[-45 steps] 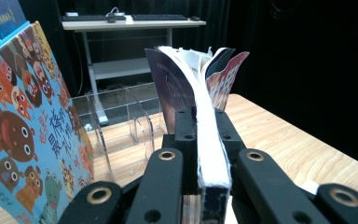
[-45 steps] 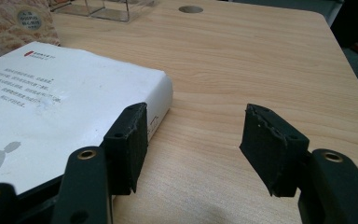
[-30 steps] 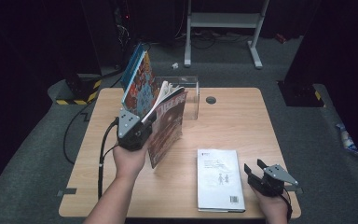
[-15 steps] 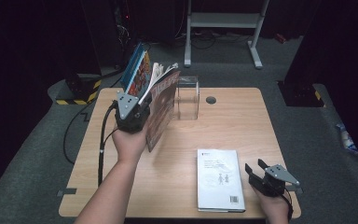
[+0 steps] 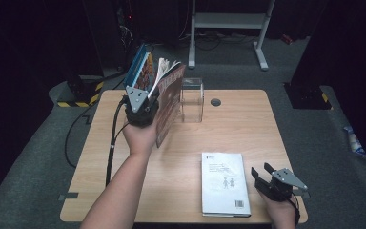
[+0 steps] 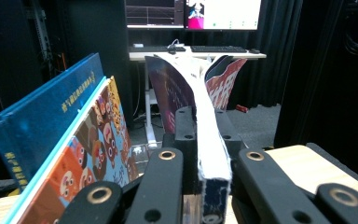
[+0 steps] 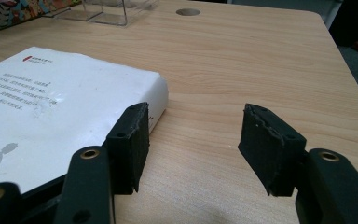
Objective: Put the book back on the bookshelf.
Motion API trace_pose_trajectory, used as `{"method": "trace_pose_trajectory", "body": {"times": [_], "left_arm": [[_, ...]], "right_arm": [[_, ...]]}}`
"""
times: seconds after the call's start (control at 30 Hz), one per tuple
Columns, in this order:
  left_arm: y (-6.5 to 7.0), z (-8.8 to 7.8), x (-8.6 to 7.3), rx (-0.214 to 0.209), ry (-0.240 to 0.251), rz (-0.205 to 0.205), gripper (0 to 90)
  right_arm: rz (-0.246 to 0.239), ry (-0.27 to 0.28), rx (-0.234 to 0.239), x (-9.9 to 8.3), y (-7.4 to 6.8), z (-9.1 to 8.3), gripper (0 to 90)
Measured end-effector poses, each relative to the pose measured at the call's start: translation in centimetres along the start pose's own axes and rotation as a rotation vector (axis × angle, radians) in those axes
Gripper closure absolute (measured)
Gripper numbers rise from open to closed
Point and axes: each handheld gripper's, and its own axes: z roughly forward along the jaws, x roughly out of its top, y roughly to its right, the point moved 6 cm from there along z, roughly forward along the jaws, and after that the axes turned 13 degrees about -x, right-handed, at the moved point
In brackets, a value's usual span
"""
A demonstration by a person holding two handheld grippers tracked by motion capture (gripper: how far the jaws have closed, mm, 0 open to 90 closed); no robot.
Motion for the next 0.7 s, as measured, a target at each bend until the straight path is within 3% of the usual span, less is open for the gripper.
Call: {"method": "trace_pose_trajectory", "body": {"times": [0.7], "left_arm": [[-2.5,3.9,0.1,0.054,-0.021,-0.024,84.1]], "right_arm": [[0.010,0.000,0.004,-0.1,0.2,0.0,42.3]]}}
